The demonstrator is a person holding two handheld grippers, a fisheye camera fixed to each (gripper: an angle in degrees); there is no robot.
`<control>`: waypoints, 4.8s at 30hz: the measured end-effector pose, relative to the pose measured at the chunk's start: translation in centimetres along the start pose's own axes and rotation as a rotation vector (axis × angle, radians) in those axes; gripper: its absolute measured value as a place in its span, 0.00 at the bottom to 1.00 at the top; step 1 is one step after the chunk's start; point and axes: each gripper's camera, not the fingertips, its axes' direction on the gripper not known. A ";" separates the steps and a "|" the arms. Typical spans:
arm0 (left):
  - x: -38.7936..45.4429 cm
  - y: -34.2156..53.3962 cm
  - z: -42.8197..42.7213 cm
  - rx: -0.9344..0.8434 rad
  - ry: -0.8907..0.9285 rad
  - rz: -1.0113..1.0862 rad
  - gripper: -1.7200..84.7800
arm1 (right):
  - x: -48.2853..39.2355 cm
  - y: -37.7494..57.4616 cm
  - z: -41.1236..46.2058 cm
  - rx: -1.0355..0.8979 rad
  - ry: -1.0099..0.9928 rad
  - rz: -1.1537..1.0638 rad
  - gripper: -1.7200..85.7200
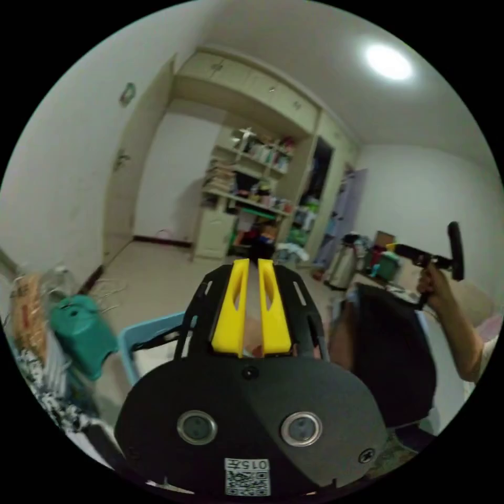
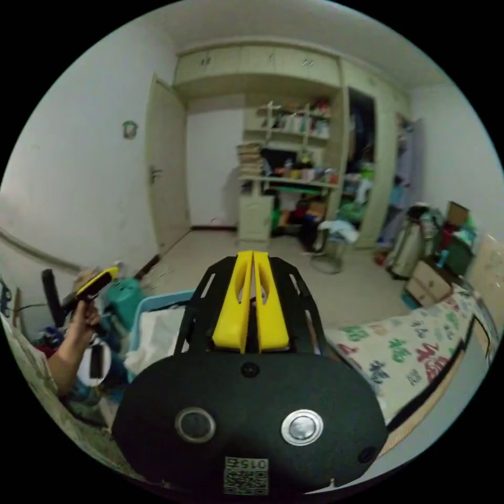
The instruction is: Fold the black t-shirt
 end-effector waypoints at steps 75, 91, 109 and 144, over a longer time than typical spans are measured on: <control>46.9 53.2 40.2 -0.795 0.697 0.063 0.01 | 46.1 68.2 -58.8 -1.031 1.010 0.117 0.01; 46.5 56.4 37.3 -0.806 0.681 0.078 0.01 | 45.9 67.8 -64.0 -1.037 0.992 0.124 0.01; 45.2 56.8 36.8 -0.819 0.672 0.086 0.01 | 44.0 66.5 -56.4 -1.058 0.968 0.126 0.01; 42.1 46.7 44.4 -0.825 0.694 0.084 0.01 | 36.2 48.3 -3.2 -1.070 0.961 0.129 0.01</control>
